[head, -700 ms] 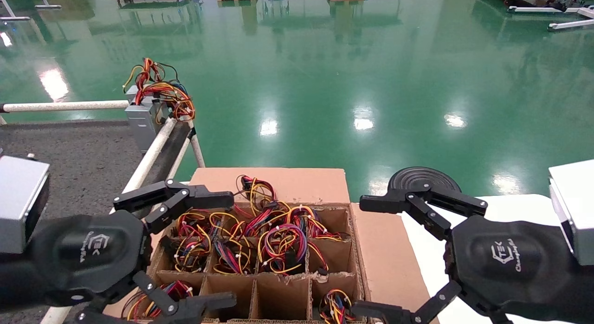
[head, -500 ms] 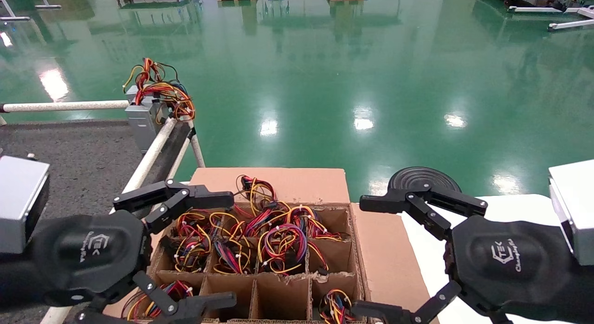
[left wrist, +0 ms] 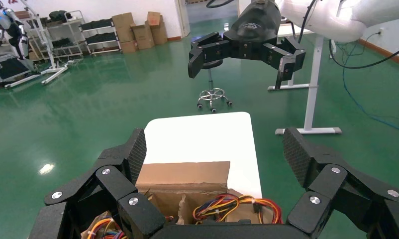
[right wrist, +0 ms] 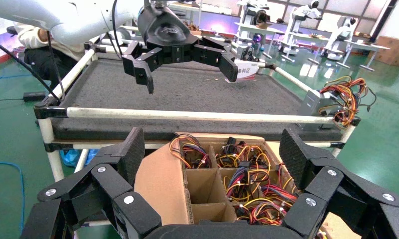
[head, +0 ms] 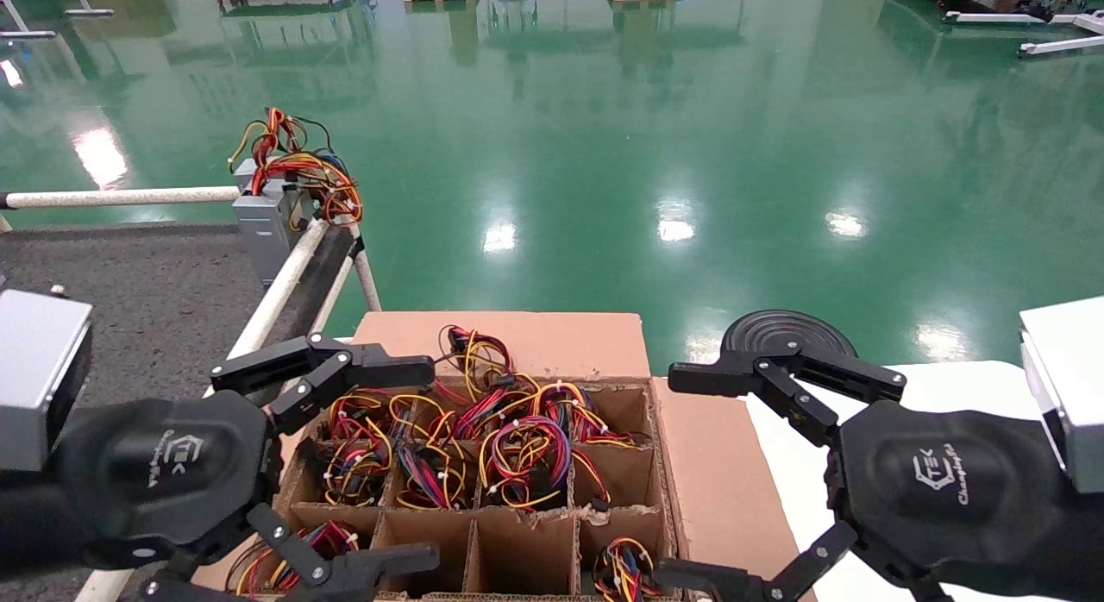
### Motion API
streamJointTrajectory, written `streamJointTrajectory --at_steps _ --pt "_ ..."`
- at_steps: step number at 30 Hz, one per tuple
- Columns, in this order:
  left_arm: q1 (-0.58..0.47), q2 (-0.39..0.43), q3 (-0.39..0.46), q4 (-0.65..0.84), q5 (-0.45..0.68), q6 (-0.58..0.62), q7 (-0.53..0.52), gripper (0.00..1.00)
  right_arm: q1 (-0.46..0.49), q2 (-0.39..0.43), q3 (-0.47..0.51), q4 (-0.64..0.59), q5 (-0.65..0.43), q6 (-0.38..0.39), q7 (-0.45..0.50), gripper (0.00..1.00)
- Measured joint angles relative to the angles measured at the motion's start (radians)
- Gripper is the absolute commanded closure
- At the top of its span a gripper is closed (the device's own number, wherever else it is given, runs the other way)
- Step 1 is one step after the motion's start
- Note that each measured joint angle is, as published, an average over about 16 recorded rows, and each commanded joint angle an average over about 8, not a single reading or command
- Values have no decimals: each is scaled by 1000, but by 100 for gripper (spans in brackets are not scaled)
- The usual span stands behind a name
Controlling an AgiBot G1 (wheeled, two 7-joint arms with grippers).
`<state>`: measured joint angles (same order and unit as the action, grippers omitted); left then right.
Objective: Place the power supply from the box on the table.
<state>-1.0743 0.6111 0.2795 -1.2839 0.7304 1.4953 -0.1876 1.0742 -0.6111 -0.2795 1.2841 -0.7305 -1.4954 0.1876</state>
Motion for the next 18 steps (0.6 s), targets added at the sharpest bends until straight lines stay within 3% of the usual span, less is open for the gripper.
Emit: streamJointTrajectory --at_steps 4,5,18 --pt "0 0 0 0 0 0 0 0 0 0 0 0 0 0 0 96" --pt "0 0 0 0 0 0 0 0 0 0 0 0 0 0 0 100" --pt "-1 -6 1 1 5 1 3 0 0 0 0 0 0 0 0 100"
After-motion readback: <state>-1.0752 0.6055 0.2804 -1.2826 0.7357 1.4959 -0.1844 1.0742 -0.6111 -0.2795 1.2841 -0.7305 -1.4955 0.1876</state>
